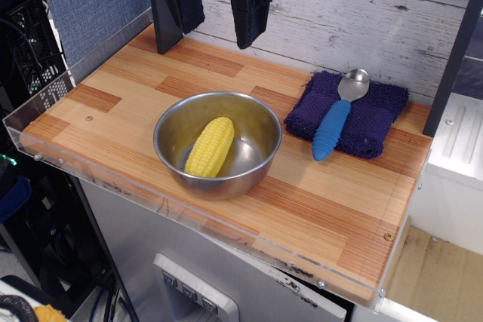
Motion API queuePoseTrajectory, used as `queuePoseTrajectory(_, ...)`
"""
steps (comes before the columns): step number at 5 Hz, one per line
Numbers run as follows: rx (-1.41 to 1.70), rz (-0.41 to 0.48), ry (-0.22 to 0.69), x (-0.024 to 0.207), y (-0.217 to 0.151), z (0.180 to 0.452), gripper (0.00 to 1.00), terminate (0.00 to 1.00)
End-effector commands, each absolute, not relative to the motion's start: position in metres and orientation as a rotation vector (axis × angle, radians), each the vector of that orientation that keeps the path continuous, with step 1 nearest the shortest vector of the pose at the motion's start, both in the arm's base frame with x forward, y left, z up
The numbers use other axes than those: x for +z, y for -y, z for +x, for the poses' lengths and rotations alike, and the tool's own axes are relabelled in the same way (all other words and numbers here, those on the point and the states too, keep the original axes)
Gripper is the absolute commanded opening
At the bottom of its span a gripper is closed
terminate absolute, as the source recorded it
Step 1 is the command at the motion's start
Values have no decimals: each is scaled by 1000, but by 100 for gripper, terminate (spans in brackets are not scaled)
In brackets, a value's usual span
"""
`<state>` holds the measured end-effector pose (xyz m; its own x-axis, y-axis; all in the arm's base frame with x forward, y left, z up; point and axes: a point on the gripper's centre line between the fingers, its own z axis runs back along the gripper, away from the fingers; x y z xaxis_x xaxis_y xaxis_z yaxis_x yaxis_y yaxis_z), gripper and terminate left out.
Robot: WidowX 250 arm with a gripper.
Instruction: Move the blue spoon to the right bottom of the table.
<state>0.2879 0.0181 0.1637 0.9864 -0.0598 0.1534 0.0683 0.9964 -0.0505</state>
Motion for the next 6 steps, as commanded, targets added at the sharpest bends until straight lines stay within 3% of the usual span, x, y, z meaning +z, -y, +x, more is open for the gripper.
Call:
queuePoseTrajectory(1,-64,-56,152,164,-18,288,100,0)
queuePoseTrajectory(2,-34,-79,187,173,-4,315,100,0)
queuePoseTrajectory(4,-57,-22,183,131,49,366,100,0)
queuePoseTrajectory(6,-8,32,154,83,72,379,100,0)
